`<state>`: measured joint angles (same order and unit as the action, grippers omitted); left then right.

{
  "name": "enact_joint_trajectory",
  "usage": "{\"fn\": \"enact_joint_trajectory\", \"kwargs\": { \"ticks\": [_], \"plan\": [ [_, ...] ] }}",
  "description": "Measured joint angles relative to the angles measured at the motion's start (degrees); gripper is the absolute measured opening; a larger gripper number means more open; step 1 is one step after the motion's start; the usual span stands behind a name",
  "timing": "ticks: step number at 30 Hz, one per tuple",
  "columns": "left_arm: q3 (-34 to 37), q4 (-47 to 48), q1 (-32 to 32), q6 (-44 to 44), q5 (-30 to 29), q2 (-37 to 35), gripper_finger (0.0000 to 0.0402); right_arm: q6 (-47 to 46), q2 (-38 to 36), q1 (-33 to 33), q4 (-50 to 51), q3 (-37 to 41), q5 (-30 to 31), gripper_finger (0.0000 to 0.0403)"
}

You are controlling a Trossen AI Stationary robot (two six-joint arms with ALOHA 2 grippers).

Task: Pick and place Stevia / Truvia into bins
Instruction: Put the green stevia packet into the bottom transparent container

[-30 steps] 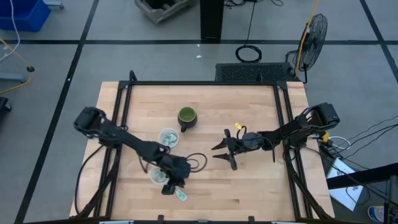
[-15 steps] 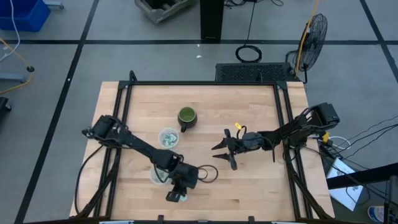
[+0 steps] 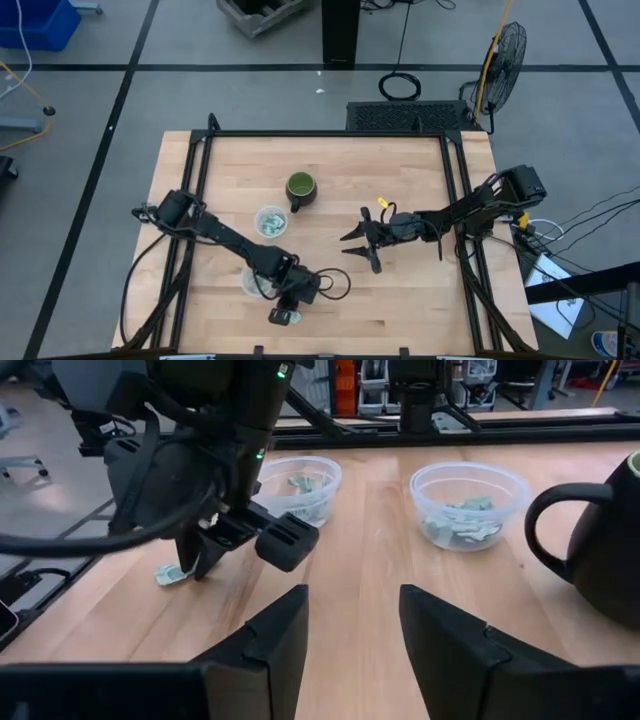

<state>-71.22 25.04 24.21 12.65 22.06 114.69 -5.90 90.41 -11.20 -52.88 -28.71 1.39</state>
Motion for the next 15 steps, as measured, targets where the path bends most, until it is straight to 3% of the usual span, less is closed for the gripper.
{"fn": "enact_joint_trajectory", "kwargs": {
  "ticks": [15],
  "plan": [
    [0.12, 3.25, 1.12, -2.44, 0.49, -1.47, 0.0067, 6.47, 0.00, 0.86, -2.29, 0.00, 0.00, 0.0151]
  ]
}}
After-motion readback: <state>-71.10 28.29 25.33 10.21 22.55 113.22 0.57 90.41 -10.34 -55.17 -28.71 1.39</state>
